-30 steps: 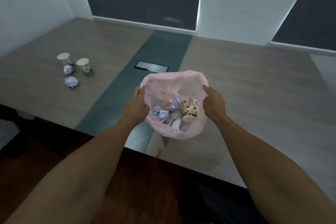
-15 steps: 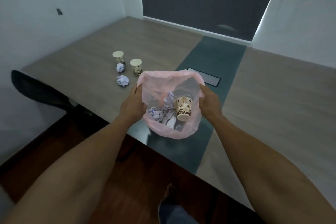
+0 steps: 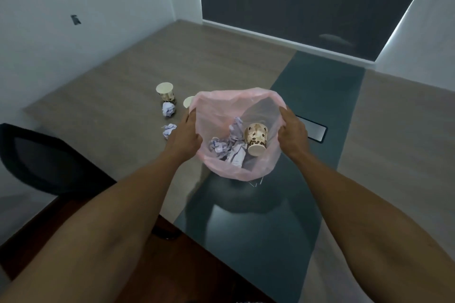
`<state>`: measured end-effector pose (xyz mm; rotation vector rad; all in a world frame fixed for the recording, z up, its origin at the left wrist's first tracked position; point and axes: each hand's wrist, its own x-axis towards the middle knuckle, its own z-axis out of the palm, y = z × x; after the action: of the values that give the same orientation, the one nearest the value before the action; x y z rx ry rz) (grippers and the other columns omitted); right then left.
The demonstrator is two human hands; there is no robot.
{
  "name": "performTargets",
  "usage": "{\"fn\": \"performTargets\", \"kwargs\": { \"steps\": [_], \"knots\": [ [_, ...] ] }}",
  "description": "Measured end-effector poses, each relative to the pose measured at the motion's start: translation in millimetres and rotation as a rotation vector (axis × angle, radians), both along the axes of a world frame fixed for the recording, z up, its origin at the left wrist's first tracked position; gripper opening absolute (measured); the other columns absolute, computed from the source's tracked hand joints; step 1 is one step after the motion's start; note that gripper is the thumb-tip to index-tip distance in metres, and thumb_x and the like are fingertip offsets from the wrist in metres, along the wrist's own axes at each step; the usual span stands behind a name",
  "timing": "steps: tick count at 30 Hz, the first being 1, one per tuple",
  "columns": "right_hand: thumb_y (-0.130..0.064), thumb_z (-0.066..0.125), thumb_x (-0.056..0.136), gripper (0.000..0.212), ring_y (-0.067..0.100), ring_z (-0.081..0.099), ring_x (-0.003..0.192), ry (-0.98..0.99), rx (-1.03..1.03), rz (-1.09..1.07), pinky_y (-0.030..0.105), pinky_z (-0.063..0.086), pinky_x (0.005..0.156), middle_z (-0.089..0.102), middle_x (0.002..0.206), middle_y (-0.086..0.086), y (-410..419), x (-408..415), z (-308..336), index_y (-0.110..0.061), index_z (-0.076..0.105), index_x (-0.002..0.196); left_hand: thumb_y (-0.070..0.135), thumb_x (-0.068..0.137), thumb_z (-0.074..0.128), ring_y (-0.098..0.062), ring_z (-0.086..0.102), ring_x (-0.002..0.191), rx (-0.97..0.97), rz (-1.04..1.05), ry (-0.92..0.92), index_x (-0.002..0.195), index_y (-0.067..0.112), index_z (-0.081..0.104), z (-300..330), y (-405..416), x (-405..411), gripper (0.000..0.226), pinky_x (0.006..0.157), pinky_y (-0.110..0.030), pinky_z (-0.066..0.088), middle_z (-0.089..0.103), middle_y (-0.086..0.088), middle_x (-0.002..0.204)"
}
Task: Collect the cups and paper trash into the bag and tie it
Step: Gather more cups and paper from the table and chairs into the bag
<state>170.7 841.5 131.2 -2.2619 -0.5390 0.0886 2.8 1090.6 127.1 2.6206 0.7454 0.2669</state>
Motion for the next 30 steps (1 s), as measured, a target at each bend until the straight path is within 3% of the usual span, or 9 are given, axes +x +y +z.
{"fn": "performTargets", "kwargs": {
  "steps": [6,10,13,15,18,21,23,26,30],
  "knots": [
    [0.007,0.045,0.091,0.068,0.033,0.054,0.125,-0.027,-0.057,-0.041,0.044,0.046,0.100,0.050,0.151,0.005,26.6,33.3,-4.3,-0.025,0.045,0.150,0.008,0.086,0.063,-0.040,0.047,0.130,-0.033,-0.089,-0.022,0.161,0.013,0.018,-20.6,33.1,55.7,0.088,0.099,-0.049,0.047,0.028,-0.013,0.160],
    [0.005,0.044,0.090,0.070,0.032,0.054,0.126,-0.013,-0.071,-0.095,0.044,0.045,0.101,0.049,0.151,0.003,38.1,43.4,-13.1,-0.029,0.042,0.151,0.012,0.089,0.064,-0.040,0.049,0.128,-0.030,-0.143,0.022,0.161,0.014,0.016,-23.6,56.1,84.7,0.086,0.093,-0.049,0.047,0.027,-0.012,0.160],
    [0.004,0.044,0.090,0.071,0.030,0.053,0.127,-0.020,-0.039,-0.163,0.041,0.044,0.102,0.049,0.151,0.001,45.0,46.1,-12.4,-0.031,0.041,0.152,0.014,0.091,0.065,-0.035,0.035,0.144,-0.085,-0.239,-0.002,0.161,0.016,0.014,-28.4,74.3,104.1,0.087,0.108,-0.052,0.043,0.016,-0.009,0.166],
    [0.004,0.046,0.090,0.069,0.028,0.052,0.128,-0.038,-0.032,-0.200,0.041,0.043,0.104,0.048,0.152,0.000,53.3,43.7,-12.7,-0.028,0.041,0.151,0.014,0.090,0.066,-0.031,0.030,0.147,-0.174,-0.323,-0.024,0.158,0.015,0.024,-30.6,86.9,114.3,0.081,0.115,-0.046,0.036,0.017,-0.010,0.165],
    [0.001,0.049,0.090,0.067,0.031,0.050,0.131,-0.069,-0.063,-0.277,0.044,0.042,0.106,0.043,0.156,0.001,69.6,42.5,-16.0,-0.025,0.040,0.150,0.015,0.083,0.060,-0.032,0.052,0.117,-0.243,-0.364,-0.140,0.124,0.012,0.052,-37.8,106.0,124.2,0.042,0.098,-0.042,0.046,0.043,-0.011,0.142],
    [0.001,0.054,0.087,0.069,0.032,0.048,0.134,-0.089,-0.074,-0.323,0.045,0.042,0.107,0.037,0.160,0.001,86.8,39.7,-20.4,-0.021,0.039,0.151,0.017,0.082,0.052,-0.030,0.054,0.087,-0.290,-0.218,-0.156,0.105,0.014,0.047,-56.2,134.0,128.4,0.024,0.074,-0.039,0.043,0.057,-0.008,0.103],
    [-0.002,0.056,0.085,0.069,0.031,0.049,0.131,-0.115,-0.057,-0.328,0.047,0.045,0.105,0.040,0.158,0.000,99.8,36.7,-22.6,-0.022,0.039,0.149,0.016,0.081,0.055,-0.036,0.054,0.098,-0.179,-0.151,-0.121,0.110,0.011,0.051,-74.1,157.7,130.1,0.029,0.078,-0.039,0.041,0.055,-0.012,0.111],
    [-0.005,0.059,0.085,0.067,0.030,0.050,0.130,-0.159,-0.068,-0.342,0.043,0.045,0.103,0.044,0.155,0.002,120.1,34.9,-27.4,-0.021,0.040,0.147,0.029,0.075,0.062,-0.046,0.046,0.123,-0.054,-0.140,-0.034,0.129,0.007,0.052,-101.4,192.6,137.9,0.059,0.100,-0.049,0.040,0.044,-0.023,0.140],
    [-0.004,0.059,0.085,0.063,0.032,0.052,0.127,-0.183,-0.078,-0.384,0.042,0.044,0.101,0.046,0.152,0.006,137.2,35.9,-27.3,-0.014,0.043,0.145,0.038,0.078,0.077,-0.046,0.035,0.141,-0.100,-0.198,0.098,0.154,0.015,0.031,-119.2,218.5,155.8,0.092,0.113,-0.050,0.031,0.027,-0.023,0.160]
  ]
}}
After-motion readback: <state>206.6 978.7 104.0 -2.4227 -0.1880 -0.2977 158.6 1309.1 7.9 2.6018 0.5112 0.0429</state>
